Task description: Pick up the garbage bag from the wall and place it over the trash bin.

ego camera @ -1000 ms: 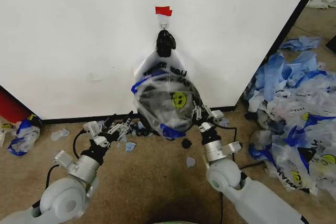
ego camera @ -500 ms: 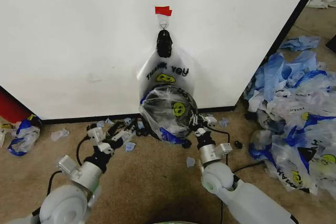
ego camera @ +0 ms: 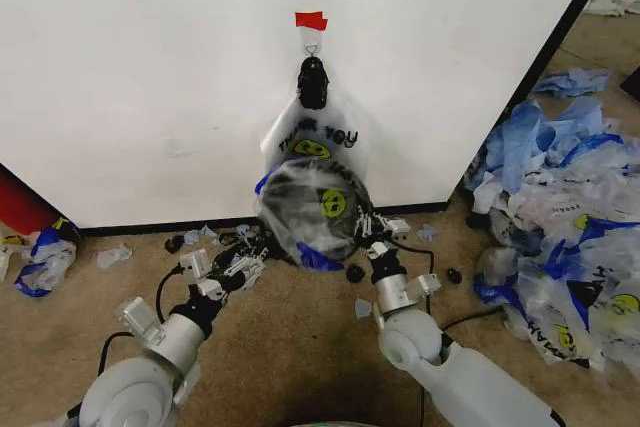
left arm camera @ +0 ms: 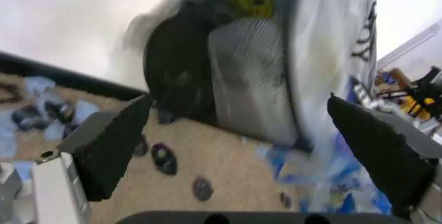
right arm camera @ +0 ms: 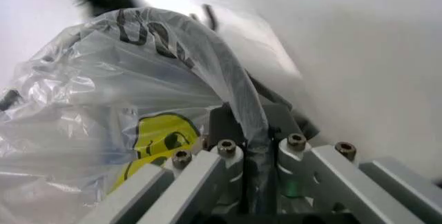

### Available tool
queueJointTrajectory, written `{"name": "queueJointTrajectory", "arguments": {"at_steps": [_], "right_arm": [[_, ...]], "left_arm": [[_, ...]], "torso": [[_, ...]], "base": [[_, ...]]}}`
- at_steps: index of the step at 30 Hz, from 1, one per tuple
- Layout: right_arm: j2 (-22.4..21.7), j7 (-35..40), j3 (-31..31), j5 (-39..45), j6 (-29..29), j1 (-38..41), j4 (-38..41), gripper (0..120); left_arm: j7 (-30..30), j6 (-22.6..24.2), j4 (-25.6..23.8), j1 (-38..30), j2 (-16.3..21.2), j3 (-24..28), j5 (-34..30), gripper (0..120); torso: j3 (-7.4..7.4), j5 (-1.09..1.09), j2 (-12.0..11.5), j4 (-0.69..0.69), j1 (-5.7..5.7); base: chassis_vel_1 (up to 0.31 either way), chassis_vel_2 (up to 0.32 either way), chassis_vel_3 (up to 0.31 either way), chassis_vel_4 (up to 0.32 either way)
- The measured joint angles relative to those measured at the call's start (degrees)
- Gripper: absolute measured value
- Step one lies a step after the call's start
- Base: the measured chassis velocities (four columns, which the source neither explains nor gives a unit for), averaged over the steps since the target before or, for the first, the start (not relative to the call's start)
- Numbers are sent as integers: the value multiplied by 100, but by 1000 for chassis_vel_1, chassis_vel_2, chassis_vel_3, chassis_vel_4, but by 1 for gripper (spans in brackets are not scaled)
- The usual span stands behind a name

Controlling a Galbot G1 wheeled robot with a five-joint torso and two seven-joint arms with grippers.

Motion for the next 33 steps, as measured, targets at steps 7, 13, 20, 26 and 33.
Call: {"name": "queueJointTrajectory", "arguments": {"at_steps": [7, 13, 20, 26, 33], "right_arm": [[306, 351, 120, 957, -9, -55, 228, 1], [515, 558, 101, 1294, 1, -127, 353, 1], [573, 620, -2, 1537, -100, -145, 570, 1], [682, 695, -108, 1575, -161, -134, 636, 1], [769, 724, -290, 1549, -217, -107, 666, 1]], "left_arm": [[27, -147, 169, 377, -139, -48, 419, 100], [143, -147, 300, 503, -345, 232, 609, 100], [200, -149, 499, 176, -444, 464, 647, 100], [204, -153, 514, 92, -521, 504, 784, 100], [212, -155, 574, 82, -666, 545, 964, 100]], "torso": [[0, 0, 0, -2, 0], [0, -1, 0, -1, 0], [0, -1, 0, -2, 0], [0, -1, 0, -2, 0], [0, -1, 0, -1, 0]], "base": [[0, 0, 0, 0], [0, 0, 0, 0], [0, 0, 0, 0], [0, 0, 0, 0], [0, 0, 0, 0]]}}
